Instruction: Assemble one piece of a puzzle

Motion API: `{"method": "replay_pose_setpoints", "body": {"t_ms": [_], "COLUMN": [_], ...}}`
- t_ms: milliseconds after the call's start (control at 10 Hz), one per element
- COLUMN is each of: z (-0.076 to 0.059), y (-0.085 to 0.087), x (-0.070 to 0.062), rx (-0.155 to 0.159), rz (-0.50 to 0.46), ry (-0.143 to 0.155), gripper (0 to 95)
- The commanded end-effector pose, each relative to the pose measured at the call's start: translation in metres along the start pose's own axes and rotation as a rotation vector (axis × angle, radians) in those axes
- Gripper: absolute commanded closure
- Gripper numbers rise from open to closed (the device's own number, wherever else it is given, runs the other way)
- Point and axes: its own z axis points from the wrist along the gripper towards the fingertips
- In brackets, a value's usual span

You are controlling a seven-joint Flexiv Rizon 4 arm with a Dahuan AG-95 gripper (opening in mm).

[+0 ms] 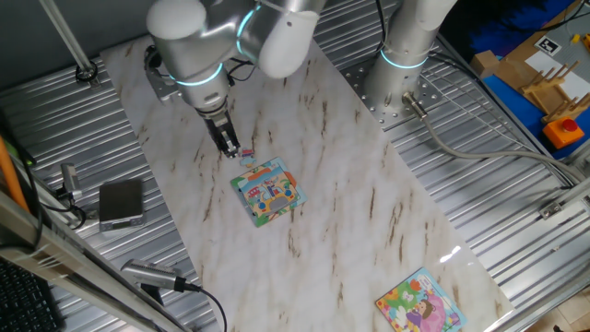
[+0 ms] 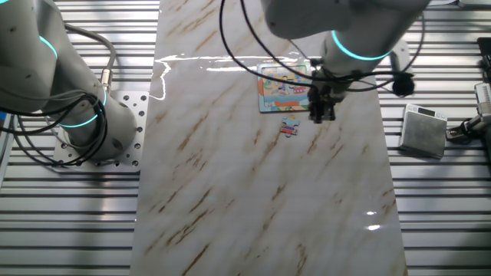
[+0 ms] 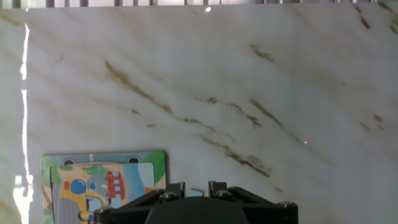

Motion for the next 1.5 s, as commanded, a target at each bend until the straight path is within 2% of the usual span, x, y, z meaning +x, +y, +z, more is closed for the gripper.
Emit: {"method": "replay_pose_setpoints", "body": {"t_ms": [100,300,700,1300,1500], "z": [0.0044,0.0085,0.0082,0.0071,0.0073], "y": [0.0007,0.0013,0.001,0.0009,0.0009], "x": [0.0021,0.0028,0.0031,0.0031,0.0039], "rx": [0.002,0.005,0.006,0.022,0.03], "rz": [0.005,-0.008,-0.024,-0.061,-0.076], "ry": [-0.008,-0.012,-0.02,-0.018,-0.007], "gripper": [76.0,76.0,76.0,76.0,76.0]}}
